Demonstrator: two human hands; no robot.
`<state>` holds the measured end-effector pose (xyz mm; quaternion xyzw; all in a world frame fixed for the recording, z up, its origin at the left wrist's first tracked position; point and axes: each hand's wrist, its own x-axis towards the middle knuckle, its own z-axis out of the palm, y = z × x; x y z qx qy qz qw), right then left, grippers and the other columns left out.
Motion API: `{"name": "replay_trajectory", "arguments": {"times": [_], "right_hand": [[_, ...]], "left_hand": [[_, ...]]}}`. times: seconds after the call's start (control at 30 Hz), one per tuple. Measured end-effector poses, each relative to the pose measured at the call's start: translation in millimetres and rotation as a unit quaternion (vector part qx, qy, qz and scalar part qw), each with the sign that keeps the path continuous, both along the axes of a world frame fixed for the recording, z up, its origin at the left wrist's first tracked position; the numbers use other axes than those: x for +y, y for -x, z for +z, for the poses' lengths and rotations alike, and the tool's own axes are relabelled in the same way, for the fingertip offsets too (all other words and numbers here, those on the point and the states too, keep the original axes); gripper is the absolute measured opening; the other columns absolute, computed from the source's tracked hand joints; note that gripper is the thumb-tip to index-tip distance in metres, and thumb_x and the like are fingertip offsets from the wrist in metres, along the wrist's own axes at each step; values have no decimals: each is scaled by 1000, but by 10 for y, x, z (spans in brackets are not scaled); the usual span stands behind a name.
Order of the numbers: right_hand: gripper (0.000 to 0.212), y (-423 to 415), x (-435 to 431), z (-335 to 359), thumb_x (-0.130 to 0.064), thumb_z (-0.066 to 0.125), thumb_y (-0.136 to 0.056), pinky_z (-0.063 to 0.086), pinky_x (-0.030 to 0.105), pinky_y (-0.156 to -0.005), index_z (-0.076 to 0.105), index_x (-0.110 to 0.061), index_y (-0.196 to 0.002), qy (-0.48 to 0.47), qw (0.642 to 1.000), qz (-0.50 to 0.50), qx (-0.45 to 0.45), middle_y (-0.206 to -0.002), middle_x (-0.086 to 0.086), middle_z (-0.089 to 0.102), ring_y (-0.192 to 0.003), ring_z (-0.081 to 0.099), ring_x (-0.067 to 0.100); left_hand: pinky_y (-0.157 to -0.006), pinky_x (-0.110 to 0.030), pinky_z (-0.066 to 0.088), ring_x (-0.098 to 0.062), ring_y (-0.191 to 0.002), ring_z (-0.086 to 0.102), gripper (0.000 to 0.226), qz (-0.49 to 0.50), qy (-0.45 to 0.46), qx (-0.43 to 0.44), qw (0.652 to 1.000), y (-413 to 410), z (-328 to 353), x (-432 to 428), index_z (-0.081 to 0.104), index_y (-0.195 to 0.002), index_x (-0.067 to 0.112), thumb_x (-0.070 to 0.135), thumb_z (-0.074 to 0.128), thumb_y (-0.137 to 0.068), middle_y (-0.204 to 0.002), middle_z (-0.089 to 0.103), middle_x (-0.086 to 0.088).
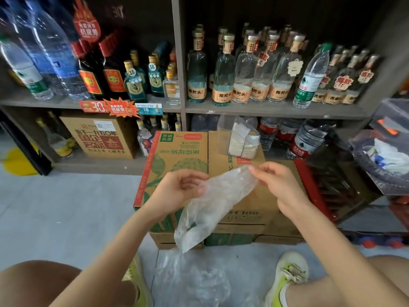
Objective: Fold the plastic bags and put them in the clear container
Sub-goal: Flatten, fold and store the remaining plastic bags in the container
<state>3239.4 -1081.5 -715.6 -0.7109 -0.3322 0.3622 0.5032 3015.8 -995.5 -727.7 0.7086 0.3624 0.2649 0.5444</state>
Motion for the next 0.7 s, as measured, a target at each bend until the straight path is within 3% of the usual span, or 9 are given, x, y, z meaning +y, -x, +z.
{"name": "replay_trajectory", "arguments": {"times": [0.07, 0.3, 0.37, 0.43, 0.53, 0.6, 0.63, 0.7], "right_hand": [[17, -31, -1, -1, -24, 68, -86, 48, 35, -90, 63, -10, -78, -11, 999, 10, 30, -85, 3, 67, -86, 61, 16], [27, -80, 44, 62, -16, 70, -84, 46, 27, -62, 49, -11, -68, -40, 999, 34, -2, -63, 3, 61, -57, 58, 9], [24, -56, 46, 103, -16, 71, -83, 45, 23, -58, 52, -11, -69, -54, 998, 38, -2, -64, 2, 62, -58, 60, 9], [23, 31, 58, 126, -20, 72, -82, 49, 24, -59, 55, -10, -72, -56, 997, 45, -20, -70, 10, 66, -65, 64, 17], [27, 231, 97, 156, -27, 76, -78, 51, 39, -65, 55, -13, -69, -62, 993, 52, -91, -75, 21, 64, -67, 62, 32], [32, 331, 128, 154, -31, 78, -76, 42, 35, -57, 51, -18, -63, -86, 986, 51, -130, -56, 3, 55, -53, 49, 20], [34, 366, 140, 150, -32, 78, -75, 37, 29, -55, 49, -19, -61, -96, 984, 46, -145, -50, -7, 48, -50, 42, 11], [35, 401, 145, 154, -34, 78, -74, 33, 23, -54, 49, -20, -61, -112, 982, 31, -152, -46, -13, 42, -48, 36, 4]], "left_hand": [[-81, -23, 55, -13, -85, 69, 36, -19, 28, -1, 999, 42, 19, 67, 68, -99, 18, -9, 71, -77, -90, 73, 1], [-79, -23, 54, -19, -90, 69, 38, 5, 59, -3, 998, 191, 21, 257, 66, -102, 14, -18, 55, -85, -91, 74, -3], [-85, -25, 53, -17, -96, 67, 30, 47, 56, -16, 997, 197, 31, 240, 66, -105, 16, -8, 57, -89, -96, 73, 0], [-91, -24, 48, -6, -101, 64, 23, 62, 30, 6, 998, 117, 119, 125, 65, -111, 22, 20, 66, -88, -105, 70, 9], [-92, -24, 46, -1, -105, 58, 63, 16, -23, 62, 998, -100, 268, -99, 56, -125, 27, 58, 62, -71, -113, 61, 16], [-91, -21, 44, -1, -104, 55, 74, -1, -47, 78, 996, -230, 283, -200, 51, -130, 29, 62, 64, -64, -111, 56, 16], [-88, -18, 42, 0, -101, 53, 74, 0, -59, 90, 994, -271, 258, -220, 50, -130, 31, 61, 67, -64, -109, 55, 15], [-80, -13, 40, -1, -92, 52, 64, 20, -71, 95, 993, -297, 204, -234, 52, -126, 32, 49, 76, -70, -101, 55, 11]]}}
